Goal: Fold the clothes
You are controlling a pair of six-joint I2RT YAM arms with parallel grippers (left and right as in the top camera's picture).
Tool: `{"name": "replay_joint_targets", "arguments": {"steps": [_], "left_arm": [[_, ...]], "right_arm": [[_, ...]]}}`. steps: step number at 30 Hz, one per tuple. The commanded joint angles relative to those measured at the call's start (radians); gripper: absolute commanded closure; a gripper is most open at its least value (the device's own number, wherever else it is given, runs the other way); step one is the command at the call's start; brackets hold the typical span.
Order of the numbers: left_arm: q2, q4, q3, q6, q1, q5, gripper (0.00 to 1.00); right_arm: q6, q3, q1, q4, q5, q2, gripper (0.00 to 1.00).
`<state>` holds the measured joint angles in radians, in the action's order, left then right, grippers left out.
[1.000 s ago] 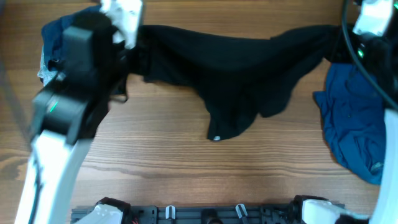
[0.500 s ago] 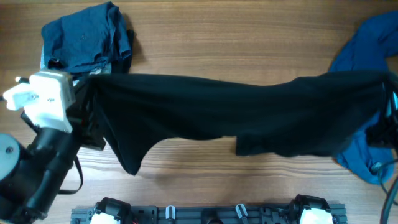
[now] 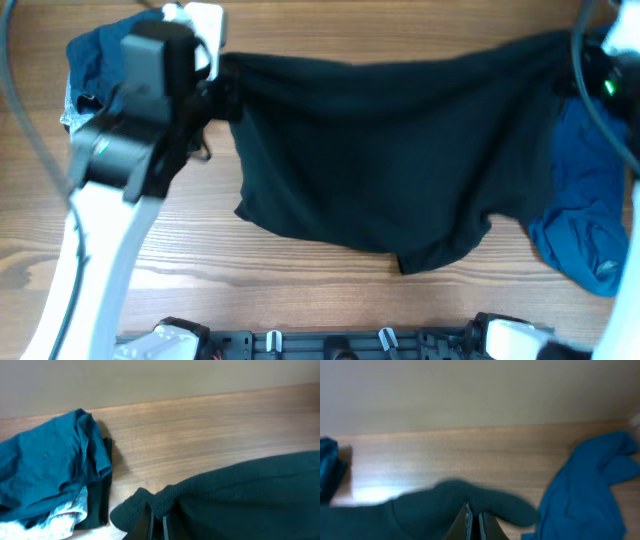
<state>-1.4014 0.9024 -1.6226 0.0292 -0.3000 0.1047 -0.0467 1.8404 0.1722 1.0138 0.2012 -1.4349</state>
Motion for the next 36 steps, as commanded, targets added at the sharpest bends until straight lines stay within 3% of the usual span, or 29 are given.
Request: {"name": "replay_joint_targets", "arguments": {"steps": [1, 16, 29, 30, 31, 32, 36], "left_arm": [[-0.124, -0.081, -0.006, 0.013, 0.009, 0.071, 0.96], [-0.597, -0.645, -0.006, 0.012, 0.076, 0.073, 0.96], [-0.684, -0.742, -0.006, 0.009, 0.147, 0.076, 0.96], [-0.686, -0.744, -0.006, 0.010, 0.154, 0.076, 0.85], [-0.686, -0.746, -0.006, 0.009, 0.161, 0.076, 0.35], [-0.686, -0.750, -0.006, 0.009, 0.171, 0.077, 0.00], [-0.679, -0.716, -0.006, 0.010, 0.203, 0.077, 0.00]], "right_arm": [[-0.047, 0.011, 0.006, -0.071, 0.071, -0.150, 0.96], [-0.051, 0.011, -0.067, -0.597, 0.113, -0.740, 0.96], [0.115, 0.011, -0.141, -1.049, -0.069, -0.918, 0.96], [0.129, 0.011, -0.140, -1.069, -0.080, -0.923, 0.71], [0.158, 0.011, -0.139, -1.100, -0.115, -0.924, 0.00], [0.173, 0.011, -0.139, -1.115, -0.137, -0.924, 0.00], [0.180, 0.011, -0.135, -1.094, -0.143, -0.891, 0.00]]}}
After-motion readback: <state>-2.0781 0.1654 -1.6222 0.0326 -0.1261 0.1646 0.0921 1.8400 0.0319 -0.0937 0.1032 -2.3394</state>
